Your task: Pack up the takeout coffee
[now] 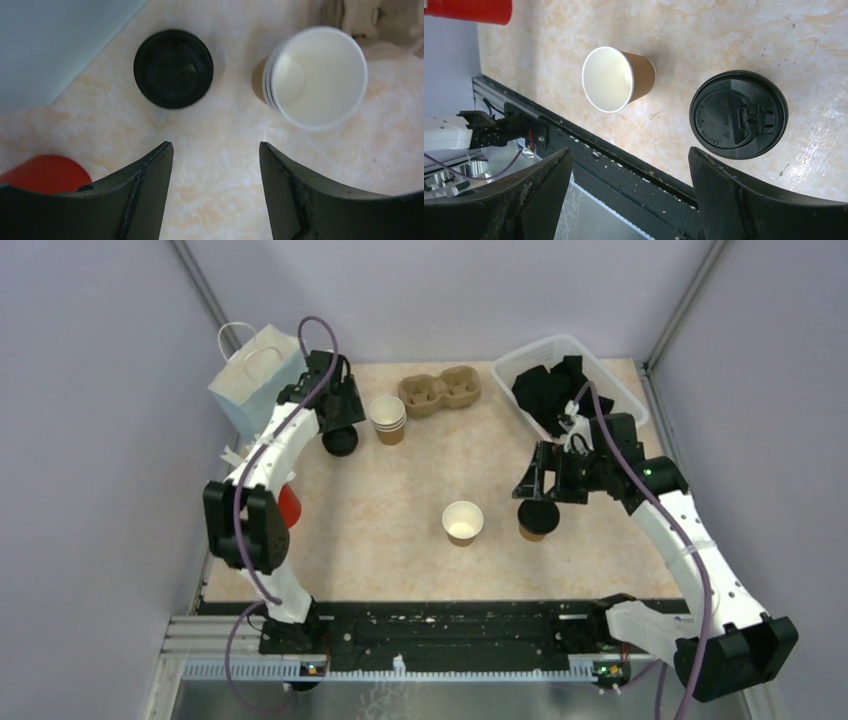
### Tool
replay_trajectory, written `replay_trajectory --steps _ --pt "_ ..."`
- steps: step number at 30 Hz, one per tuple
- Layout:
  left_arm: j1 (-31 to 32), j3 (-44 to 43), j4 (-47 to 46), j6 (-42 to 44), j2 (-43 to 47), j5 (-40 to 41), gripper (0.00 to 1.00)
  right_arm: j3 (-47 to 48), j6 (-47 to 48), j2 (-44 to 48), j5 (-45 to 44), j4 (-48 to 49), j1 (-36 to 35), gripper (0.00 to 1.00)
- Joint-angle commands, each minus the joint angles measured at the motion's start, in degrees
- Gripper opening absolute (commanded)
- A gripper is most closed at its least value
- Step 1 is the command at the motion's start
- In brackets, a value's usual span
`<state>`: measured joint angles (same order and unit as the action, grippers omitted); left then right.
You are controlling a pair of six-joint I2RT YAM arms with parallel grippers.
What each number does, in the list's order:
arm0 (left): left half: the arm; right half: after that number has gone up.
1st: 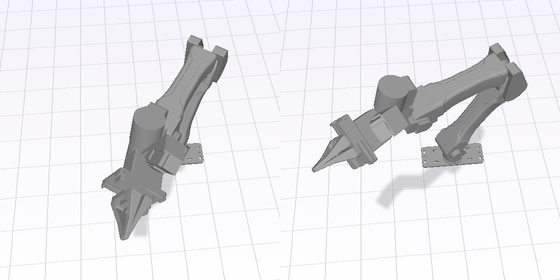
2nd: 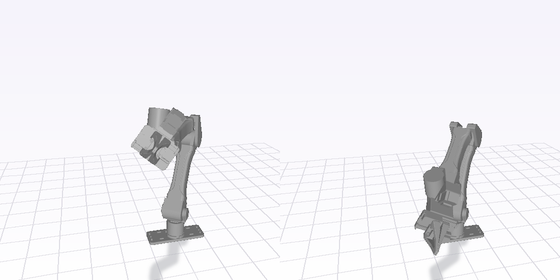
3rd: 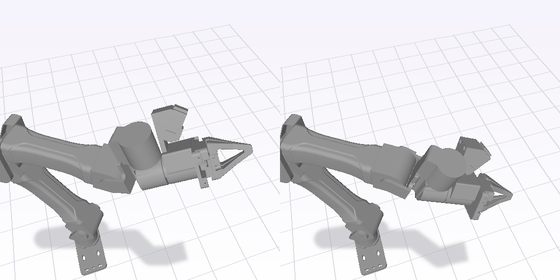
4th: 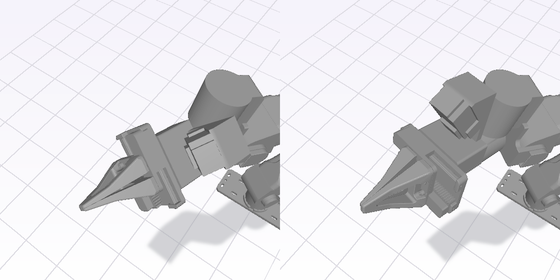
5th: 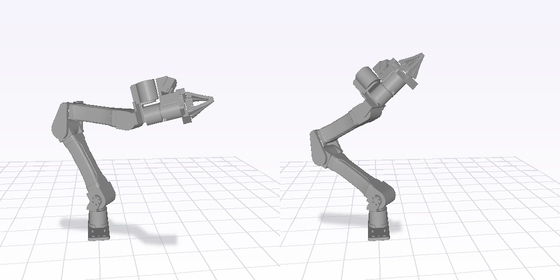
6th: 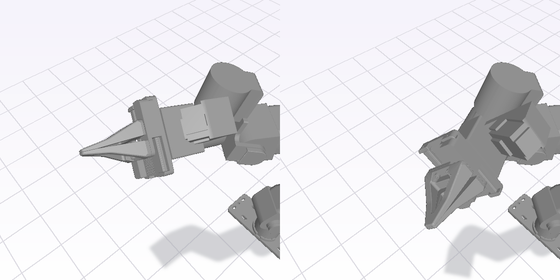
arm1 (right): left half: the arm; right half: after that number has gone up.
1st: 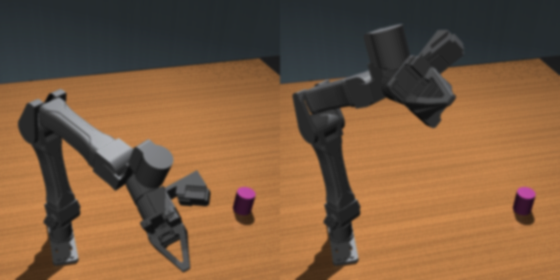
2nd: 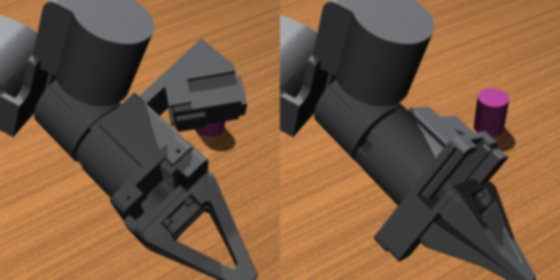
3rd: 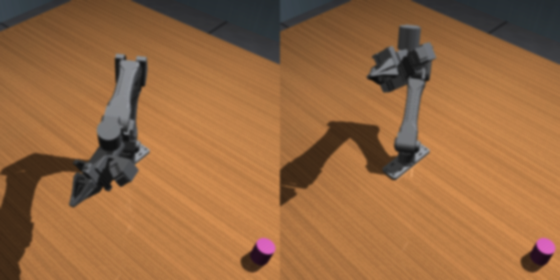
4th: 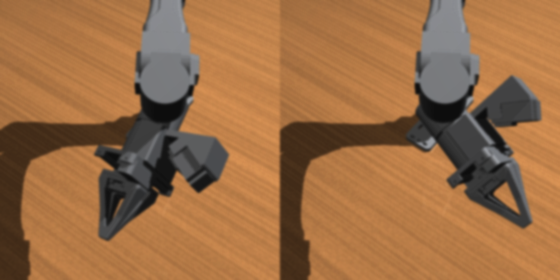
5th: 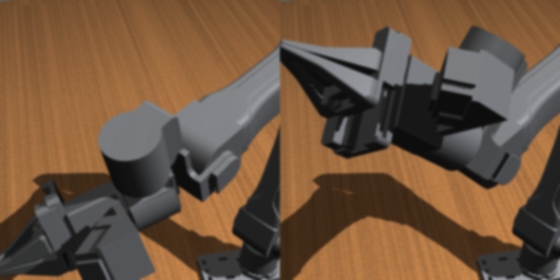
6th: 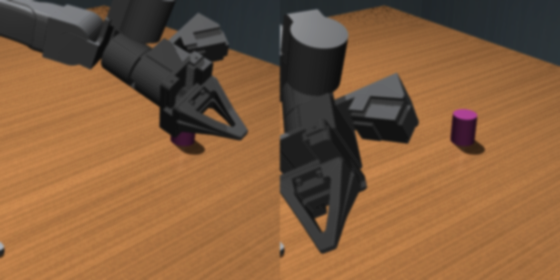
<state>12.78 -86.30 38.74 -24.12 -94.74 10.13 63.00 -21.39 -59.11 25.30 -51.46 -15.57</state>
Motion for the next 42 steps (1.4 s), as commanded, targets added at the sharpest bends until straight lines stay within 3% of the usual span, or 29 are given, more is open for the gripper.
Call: replay_trajectory --steps 1,6,12,19,29,42 --pt "-2.9 -9.9 3.0 1.7 -11.4 -0.6 0.69 2.5 2.8 -3.2 -0.3 1.8 0.3 0.86" --pt "-3.2 -20.3 5.5 2.5 -22.3 1.2 0.63 3.3 3.9 -5.2 -1.5 1.5 0.3 0.86" --pt "-3.4 -27.8 8.2 2.3 -29.4 1.7 0.48 3.3 4.8 -6.1 -2.1 1.4 1.0 0.86" --pt "-3.5 -27.9 9.2 1.0 -31.7 1.1 0.34 3.4 5.8 -6.9 -1.8 1.3 1.3 0.86" --pt "-4.0 -26.2 7.3 -0.1 -32.9 -1.0 0.31 3.0 5.9 -7.0 -1.4 1.4 1.3 0.86" --pt "-4.2 -26.4 7.3 0.6 -33.9 -1.2 0.17 2.4 5.6 -6.9 -1.1 1.8 1.3 0.86"
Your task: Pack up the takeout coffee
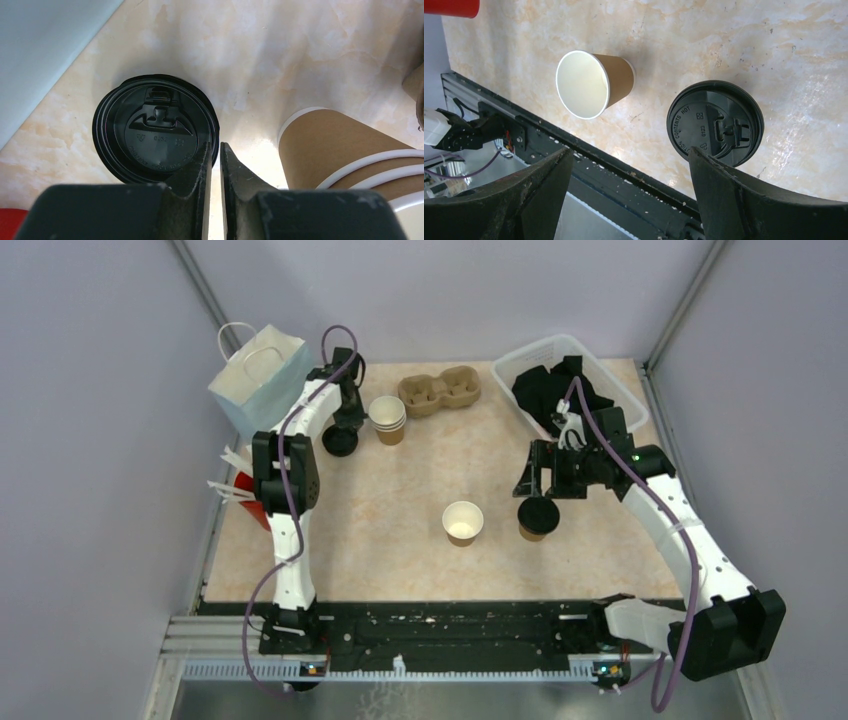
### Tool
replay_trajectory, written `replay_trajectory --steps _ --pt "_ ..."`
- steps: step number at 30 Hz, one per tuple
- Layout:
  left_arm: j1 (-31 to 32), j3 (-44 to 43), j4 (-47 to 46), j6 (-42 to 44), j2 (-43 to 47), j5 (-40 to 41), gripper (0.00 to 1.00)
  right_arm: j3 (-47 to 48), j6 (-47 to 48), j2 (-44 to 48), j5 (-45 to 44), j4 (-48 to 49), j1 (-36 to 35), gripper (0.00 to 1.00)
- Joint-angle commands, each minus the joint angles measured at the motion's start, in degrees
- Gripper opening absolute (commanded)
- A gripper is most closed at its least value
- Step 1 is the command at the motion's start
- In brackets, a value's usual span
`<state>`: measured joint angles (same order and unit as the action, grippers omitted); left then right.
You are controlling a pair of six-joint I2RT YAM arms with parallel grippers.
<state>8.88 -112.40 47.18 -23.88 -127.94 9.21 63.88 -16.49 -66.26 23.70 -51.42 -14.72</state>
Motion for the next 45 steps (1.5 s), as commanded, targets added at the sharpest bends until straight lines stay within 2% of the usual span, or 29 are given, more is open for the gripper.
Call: replay_trajectory --steps 1,20,26,34,39,45 --pt "-0.4 -0.4 -1.1 0.5 -0.8 -0.1 0.17 1.5 0.7 0.2 0.5 1.8 0.5 0.86" --pt "-0.4 -0.6 -1.2 0.6 -2.0 -0.7 0.20 1.1 0.7 0.2 0.9 2.0 0.5 0.86" --pt "-0.4 -0.6 -0.9 0.6 -2.0 -0.6 0.17 1.0 0.7 0.2 1.1 2.1 0.5 0.85" --pt "-0.4 -1.3 -0.9 1.1 -0.6 0.0 0.24 0.8 0.7 0.3 1.2 2.2 0.5 0.85" --pt "-0.4 -1.9 -0.6 1.3 -0.7 0.3 0.20 0.6 0.5 0.3 1.4 2.4 0.4 0.86" --pt "-0.5 -1.9 -0.6 1.1 -0.4 0.5 0.22 0.5 0.6 0.3 1.6 2.4 0.5 0.86"
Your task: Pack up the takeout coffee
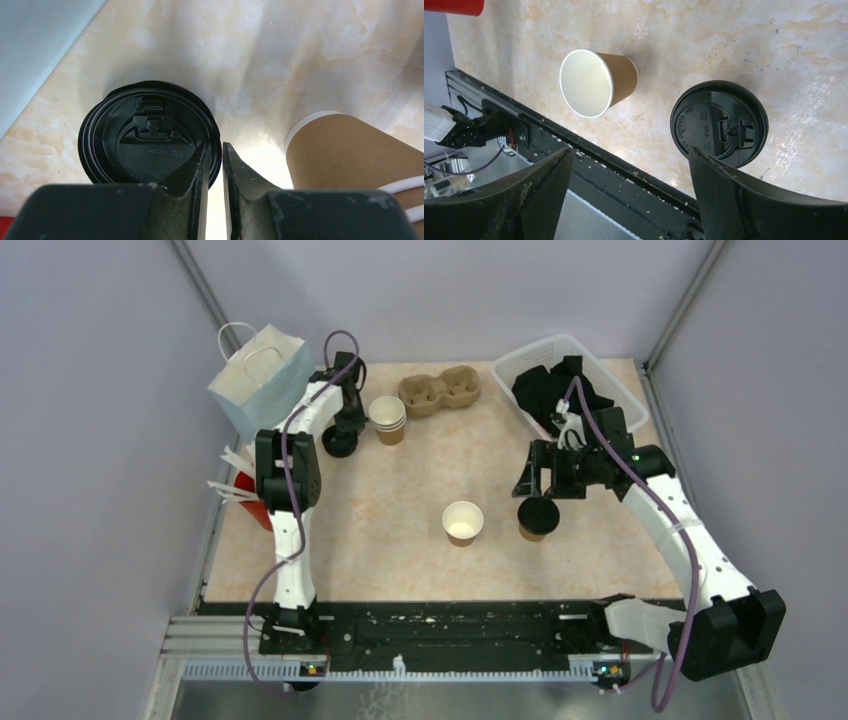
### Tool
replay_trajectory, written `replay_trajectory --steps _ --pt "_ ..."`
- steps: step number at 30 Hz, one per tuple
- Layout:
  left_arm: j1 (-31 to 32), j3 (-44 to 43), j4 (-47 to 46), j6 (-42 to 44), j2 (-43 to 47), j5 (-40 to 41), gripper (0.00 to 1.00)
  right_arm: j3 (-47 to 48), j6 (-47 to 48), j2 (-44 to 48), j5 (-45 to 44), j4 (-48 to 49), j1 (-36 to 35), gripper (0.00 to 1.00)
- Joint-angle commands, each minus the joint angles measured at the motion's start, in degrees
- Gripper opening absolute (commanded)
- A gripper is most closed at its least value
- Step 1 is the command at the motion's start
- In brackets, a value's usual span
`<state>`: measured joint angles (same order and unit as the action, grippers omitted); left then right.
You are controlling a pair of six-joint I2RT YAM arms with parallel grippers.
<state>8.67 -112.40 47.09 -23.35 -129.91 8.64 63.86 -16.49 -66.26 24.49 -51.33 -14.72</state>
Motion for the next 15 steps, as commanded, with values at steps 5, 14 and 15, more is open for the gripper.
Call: replay_trajectory --steps 5,14,15 --pt "-0.3 -2.0 -0.9 0.3 2.1 1.5 0.27 0.4 0.5 0.2 1.0 2.5 0.5 0.86" --pt "-0.8 -1.8 -1.2 -0.5 2.5 0.8 0.25 0.3 0.6 0.3 1.2 2.4 0.5 0.86" --pt "-0.8 -1.8 -1.3 -0.5 2.5 0.8 0.25 0.2 0.6 0.3 1.2 2.5 0.5 0.86"
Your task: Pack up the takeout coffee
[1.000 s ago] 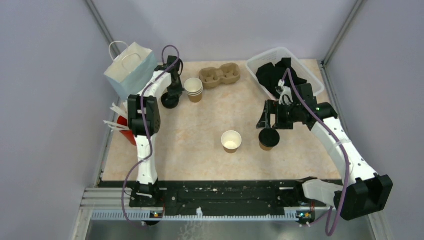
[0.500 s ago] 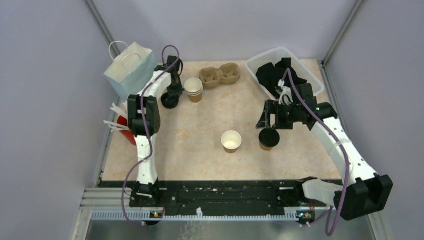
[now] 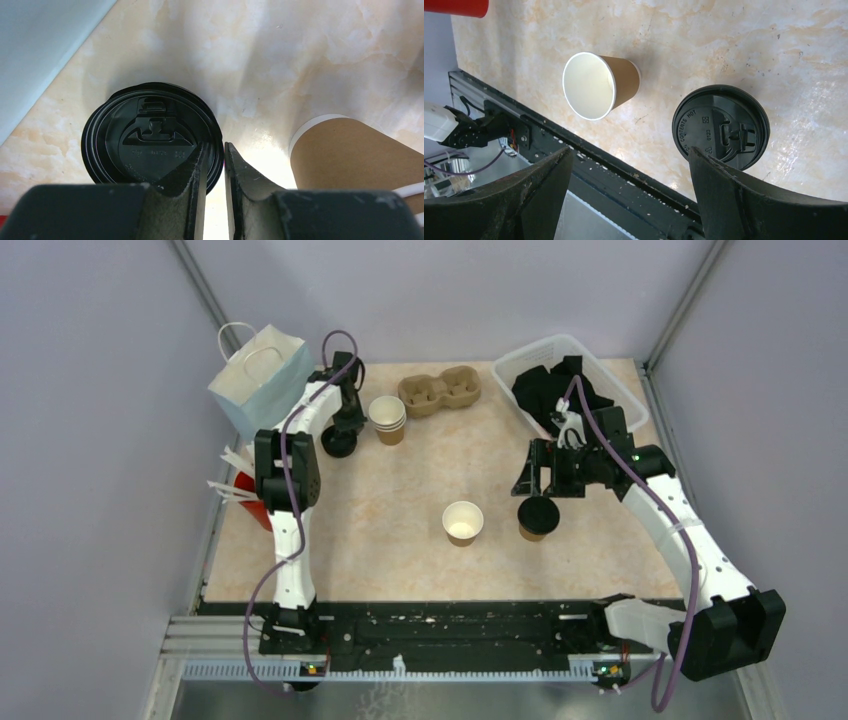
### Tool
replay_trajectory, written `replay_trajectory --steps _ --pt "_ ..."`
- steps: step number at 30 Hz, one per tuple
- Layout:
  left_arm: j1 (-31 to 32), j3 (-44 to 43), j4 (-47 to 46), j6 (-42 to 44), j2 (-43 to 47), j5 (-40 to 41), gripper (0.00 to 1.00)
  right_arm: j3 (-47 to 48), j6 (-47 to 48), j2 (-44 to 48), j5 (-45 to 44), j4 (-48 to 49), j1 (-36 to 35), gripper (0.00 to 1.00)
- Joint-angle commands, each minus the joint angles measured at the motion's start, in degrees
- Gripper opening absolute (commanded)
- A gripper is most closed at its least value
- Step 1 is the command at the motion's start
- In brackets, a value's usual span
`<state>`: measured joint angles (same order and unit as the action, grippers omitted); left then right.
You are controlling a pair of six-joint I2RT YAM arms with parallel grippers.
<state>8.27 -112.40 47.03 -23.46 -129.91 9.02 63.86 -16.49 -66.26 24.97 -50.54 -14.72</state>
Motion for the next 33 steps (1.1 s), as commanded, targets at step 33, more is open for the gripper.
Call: replay_trajectory --steps 33 --pt "-0.5 -1.4 -2.2 -0.8 4.5 -0.1 0.11 0.3 1.0 0.1 1.2 1.5 0.5 0.86"
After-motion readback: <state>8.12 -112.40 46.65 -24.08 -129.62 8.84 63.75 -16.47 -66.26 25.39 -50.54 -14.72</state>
